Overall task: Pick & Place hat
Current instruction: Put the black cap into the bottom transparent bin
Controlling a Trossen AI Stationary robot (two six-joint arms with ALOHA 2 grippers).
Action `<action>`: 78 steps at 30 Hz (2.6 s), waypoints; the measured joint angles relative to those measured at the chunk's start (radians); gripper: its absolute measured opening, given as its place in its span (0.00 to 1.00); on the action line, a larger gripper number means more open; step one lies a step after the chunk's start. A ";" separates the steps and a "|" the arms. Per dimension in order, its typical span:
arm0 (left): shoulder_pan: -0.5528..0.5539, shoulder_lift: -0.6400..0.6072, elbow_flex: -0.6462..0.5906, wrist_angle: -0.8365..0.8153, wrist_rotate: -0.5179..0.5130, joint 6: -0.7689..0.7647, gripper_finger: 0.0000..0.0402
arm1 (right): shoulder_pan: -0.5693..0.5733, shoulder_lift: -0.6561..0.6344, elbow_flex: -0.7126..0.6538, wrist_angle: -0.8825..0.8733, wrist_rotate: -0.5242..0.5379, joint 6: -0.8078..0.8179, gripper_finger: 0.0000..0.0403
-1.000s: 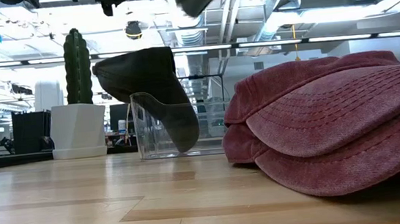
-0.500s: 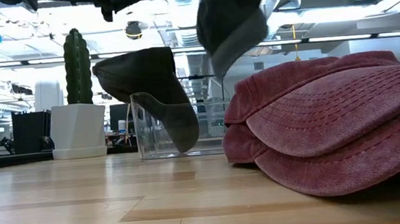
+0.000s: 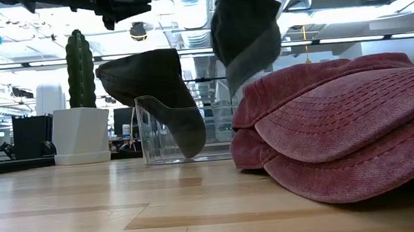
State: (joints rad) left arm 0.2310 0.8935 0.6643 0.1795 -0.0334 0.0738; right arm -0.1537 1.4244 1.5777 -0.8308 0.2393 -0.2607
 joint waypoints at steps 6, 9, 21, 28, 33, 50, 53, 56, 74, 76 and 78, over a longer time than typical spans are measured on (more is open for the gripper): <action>0.000 -0.089 -0.009 -0.052 0.000 0.024 0.33 | -0.012 -0.089 -0.149 0.140 -0.003 0.006 0.00; -0.001 -0.153 -0.050 -0.053 0.008 0.025 0.33 | -0.012 -0.161 -0.266 0.290 -0.020 -0.002 0.00; -0.002 -0.303 -0.211 -0.037 0.008 -0.006 0.33 | -0.105 -0.144 -0.554 0.746 -0.156 -0.001 0.00; -0.003 -0.302 -0.243 -0.014 0.008 -0.012 0.33 | -0.081 0.046 -0.554 0.864 -0.166 0.026 0.00; -0.003 -0.302 -0.257 -0.002 0.008 -0.012 0.33 | -0.025 0.153 -0.554 0.977 -0.170 0.061 0.00; -0.003 -0.302 -0.258 0.013 0.012 -0.056 0.33 | 0.121 0.352 -0.430 1.073 -0.135 0.067 0.00; -0.003 -0.299 -0.258 0.016 0.012 -0.056 0.33 | 0.146 0.365 -0.420 1.071 -0.136 0.042 0.00; -0.003 -0.289 -0.258 0.017 0.012 -0.056 0.33 | 0.173 0.365 -0.415 1.074 -0.135 0.017 0.00; -0.003 -0.158 -0.257 0.102 0.012 -0.056 0.33 | 0.204 0.365 -0.416 1.037 -0.184 -0.062 0.06; -0.003 -0.141 -0.257 0.103 0.012 -0.056 0.33 | 0.204 0.363 -0.416 1.042 -0.181 -0.063 0.08; -0.003 -0.127 -0.257 0.107 0.012 -0.055 0.33 | 0.204 0.362 -0.416 1.052 -0.181 -0.063 0.10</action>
State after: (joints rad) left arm 0.2280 0.7667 0.4068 0.2862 -0.0216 0.0185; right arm 0.0502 1.7869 1.1622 0.2208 0.0586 -0.3237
